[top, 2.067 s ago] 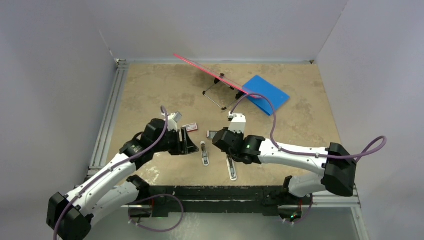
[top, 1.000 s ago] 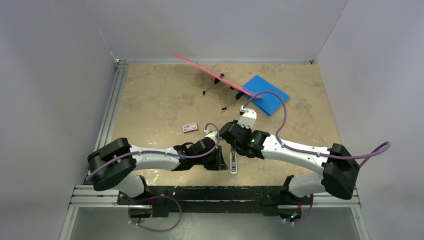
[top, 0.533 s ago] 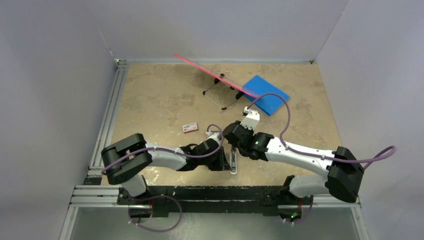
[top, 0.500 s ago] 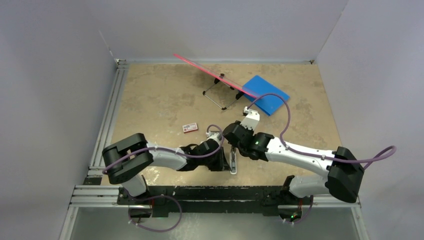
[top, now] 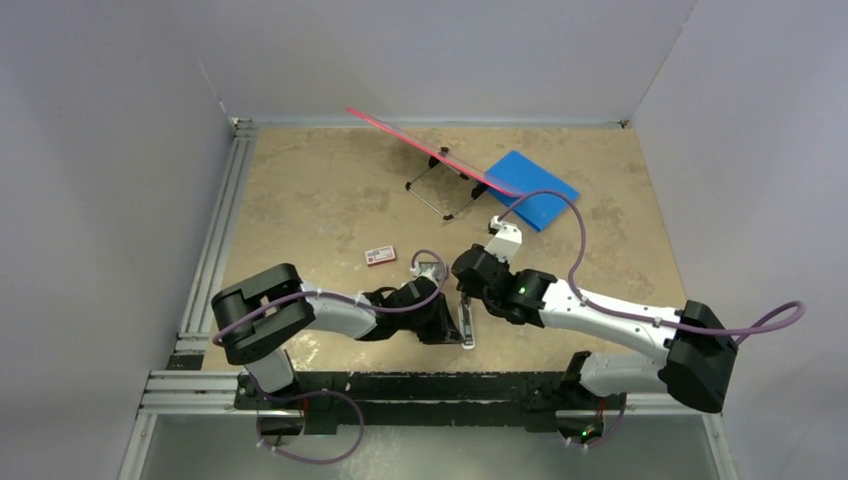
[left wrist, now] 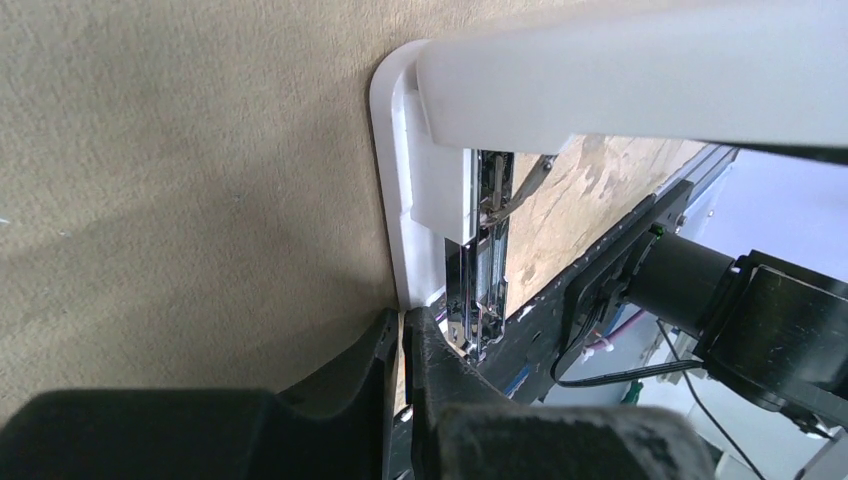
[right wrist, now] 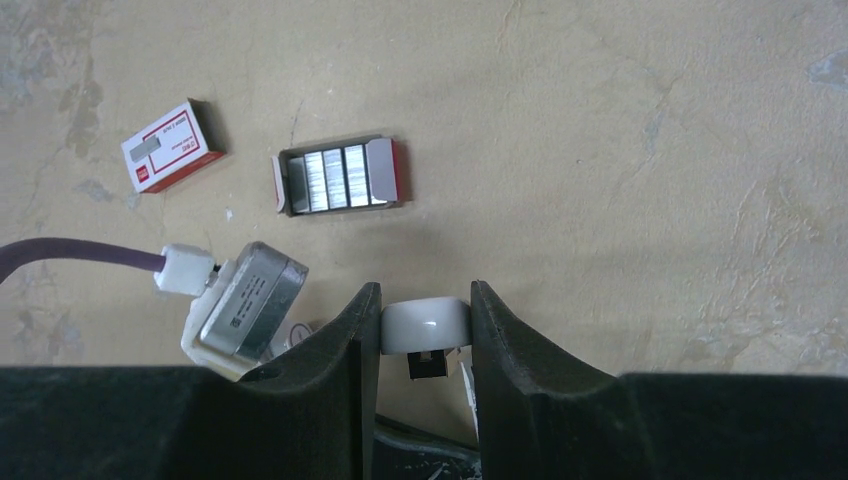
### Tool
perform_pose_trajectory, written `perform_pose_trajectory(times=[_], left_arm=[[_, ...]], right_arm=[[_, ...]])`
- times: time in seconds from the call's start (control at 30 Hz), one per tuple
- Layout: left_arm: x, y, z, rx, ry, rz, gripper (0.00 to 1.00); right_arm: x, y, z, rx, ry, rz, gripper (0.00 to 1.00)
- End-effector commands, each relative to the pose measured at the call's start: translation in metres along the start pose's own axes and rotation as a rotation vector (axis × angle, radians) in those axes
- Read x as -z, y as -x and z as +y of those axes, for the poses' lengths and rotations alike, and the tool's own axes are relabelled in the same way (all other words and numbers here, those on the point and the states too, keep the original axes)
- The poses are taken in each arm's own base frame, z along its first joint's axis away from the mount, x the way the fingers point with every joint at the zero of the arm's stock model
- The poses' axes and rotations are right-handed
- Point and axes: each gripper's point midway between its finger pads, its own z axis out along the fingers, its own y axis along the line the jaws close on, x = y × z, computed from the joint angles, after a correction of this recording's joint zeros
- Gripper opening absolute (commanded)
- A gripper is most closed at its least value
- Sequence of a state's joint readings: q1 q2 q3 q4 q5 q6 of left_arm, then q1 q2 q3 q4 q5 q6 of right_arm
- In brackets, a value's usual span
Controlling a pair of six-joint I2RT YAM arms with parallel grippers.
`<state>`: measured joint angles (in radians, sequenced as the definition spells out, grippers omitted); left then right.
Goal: Load the staples into the stapler
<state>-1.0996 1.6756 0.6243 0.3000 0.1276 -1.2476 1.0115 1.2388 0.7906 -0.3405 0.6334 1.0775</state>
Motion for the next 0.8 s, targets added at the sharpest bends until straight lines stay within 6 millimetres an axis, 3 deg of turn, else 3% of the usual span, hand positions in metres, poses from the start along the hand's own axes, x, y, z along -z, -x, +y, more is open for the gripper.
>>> perform_pose_trajectory(times=[0.0, 0.23, 0.4, 0.77], left_arm=[[-0.011, -0.01, 0.024, 0.053, 0.086, 0.036, 0.06], [-0.013, -0.008, 0.04, 0.095, 0.126, 0.049, 0.05], [-0.014, -0.006, 0.046, 0.097, 0.146, 0.048, 0.05], [-0.015, -0.002, 0.057, 0.091, 0.188, 0.036, 0.05]], right_arm=[[0.007, -0.028, -0.011, 0.005, 0.012, 0.119, 0.22], [0.014, -0.048, -0.027, 0.048, 0.004, 0.203, 0.19], [0.02, -0.053, -0.04, 0.063, -0.025, 0.229, 0.12], [0.03, -0.063, -0.043, 0.088, -0.03, 0.268, 0.03]])
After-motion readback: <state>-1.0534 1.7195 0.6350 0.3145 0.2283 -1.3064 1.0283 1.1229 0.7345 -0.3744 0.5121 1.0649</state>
